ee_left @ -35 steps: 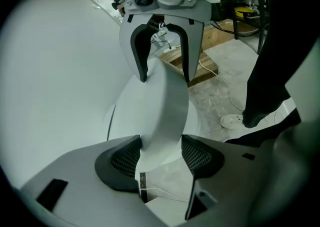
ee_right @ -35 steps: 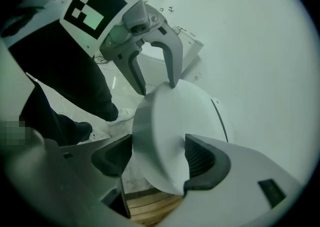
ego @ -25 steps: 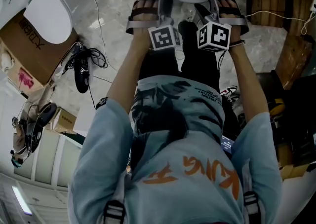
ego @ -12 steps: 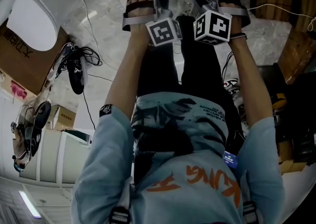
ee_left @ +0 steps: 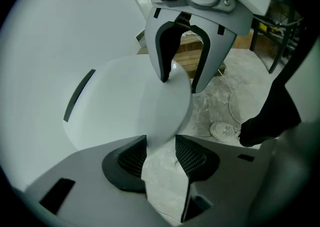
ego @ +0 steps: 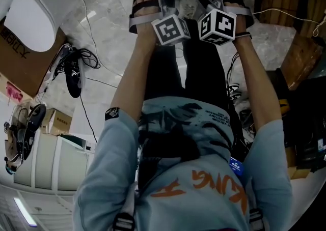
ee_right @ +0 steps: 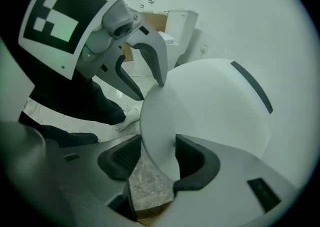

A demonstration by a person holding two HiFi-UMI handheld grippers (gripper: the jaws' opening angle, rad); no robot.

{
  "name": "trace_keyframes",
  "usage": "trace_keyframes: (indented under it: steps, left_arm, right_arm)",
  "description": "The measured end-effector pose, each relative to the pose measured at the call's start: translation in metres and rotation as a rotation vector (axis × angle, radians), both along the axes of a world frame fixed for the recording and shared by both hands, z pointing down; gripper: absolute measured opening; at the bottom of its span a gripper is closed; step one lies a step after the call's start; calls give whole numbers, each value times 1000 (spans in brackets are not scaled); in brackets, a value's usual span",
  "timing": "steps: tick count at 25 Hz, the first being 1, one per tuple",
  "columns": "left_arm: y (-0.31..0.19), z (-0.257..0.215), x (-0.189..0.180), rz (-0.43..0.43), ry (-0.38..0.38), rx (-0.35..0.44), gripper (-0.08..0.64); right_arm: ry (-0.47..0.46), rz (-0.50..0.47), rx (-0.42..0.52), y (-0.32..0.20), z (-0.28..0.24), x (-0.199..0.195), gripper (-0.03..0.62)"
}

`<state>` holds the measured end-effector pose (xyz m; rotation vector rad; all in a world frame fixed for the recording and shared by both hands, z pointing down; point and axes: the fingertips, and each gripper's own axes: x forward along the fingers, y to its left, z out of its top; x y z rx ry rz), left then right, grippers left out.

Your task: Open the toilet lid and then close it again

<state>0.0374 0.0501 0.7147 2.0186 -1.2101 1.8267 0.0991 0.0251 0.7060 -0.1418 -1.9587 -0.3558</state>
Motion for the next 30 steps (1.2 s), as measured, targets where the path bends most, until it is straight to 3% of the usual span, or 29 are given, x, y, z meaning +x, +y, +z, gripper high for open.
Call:
trace_keyframes:
  steps: [3, 5, 8, 13, 17, 22, 25, 30]
  left_arm:
    - [8, -11, -3, -54, 26, -32, 154]
    - [9, -28, -10, -126, 37, -33, 142]
    - [0, -73, -20, -258, 79, 34, 85]
    - [-49, -175, -47, -523, 186, 261, 26]
    - [-73, -263, -59, -645, 285, 417, 26]
    - [-89, -378, -68, -783, 458, 635, 26]
    - [-100, -445, -76, -828, 515, 777, 26]
    - [-111, -559, -84, -772, 554, 1001, 26]
  right_arm:
    - [-3, 76, -74, 4, -17, 2, 160]
    - [-25, 132, -120, 7, -37, 2, 157]
    - [-75, 228, -158, 4, -80, 3, 136]
    - [-271, 417, -118, -48, -177, -10, 36]
    - [-412, 416, -45, -72, -266, -26, 14]
    - [-615, 483, -34, -92, -376, -43, 14]
    - [-764, 537, -11, -110, -444, -50, 14]
    - [-997, 591, 56, -133, -555, -56, 12]
